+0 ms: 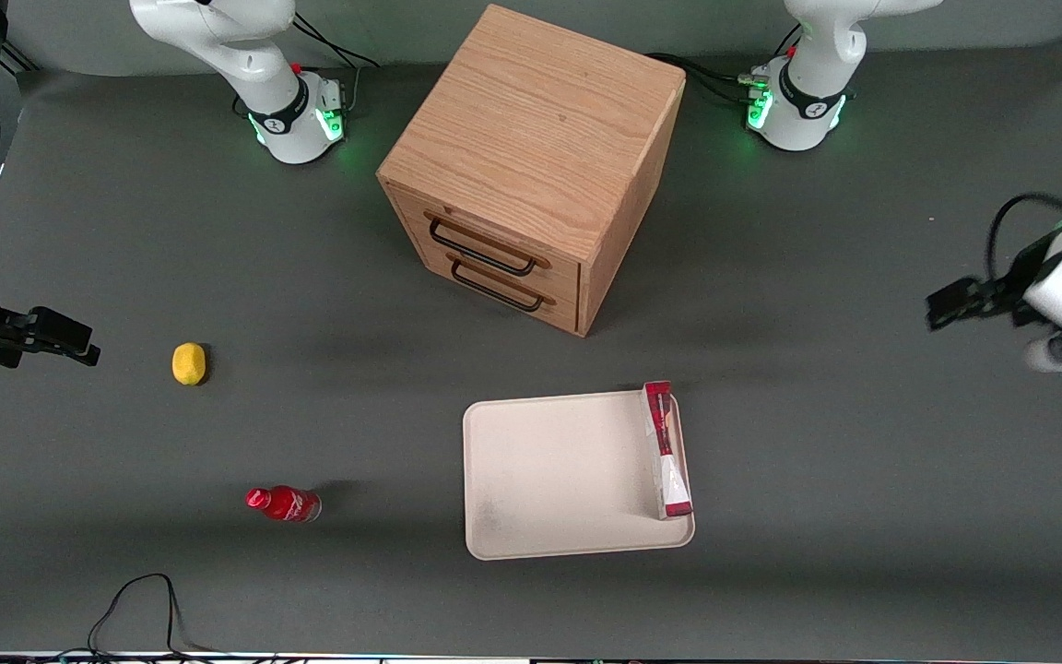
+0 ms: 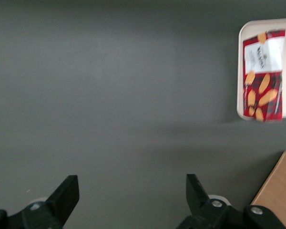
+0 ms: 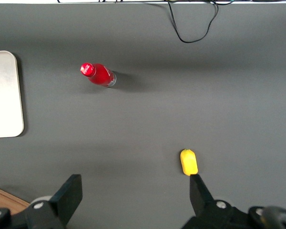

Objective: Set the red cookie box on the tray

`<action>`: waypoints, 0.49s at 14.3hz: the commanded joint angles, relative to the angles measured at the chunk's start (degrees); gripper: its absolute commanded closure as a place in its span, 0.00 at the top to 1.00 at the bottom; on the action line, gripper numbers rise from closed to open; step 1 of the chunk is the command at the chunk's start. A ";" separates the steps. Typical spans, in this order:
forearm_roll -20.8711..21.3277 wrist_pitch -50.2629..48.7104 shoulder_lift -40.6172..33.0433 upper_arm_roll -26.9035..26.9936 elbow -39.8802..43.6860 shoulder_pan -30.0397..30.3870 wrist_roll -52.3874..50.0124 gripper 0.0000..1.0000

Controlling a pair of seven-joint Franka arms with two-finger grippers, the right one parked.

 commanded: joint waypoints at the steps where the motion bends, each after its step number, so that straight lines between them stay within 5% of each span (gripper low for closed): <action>1: -1.27 0.39 -10.33 0.01 -10.80 1.63 3.75 1.00; 7: -1.62 -5.41 -18.44 0.01 -14.42 2.07 3.93 1.00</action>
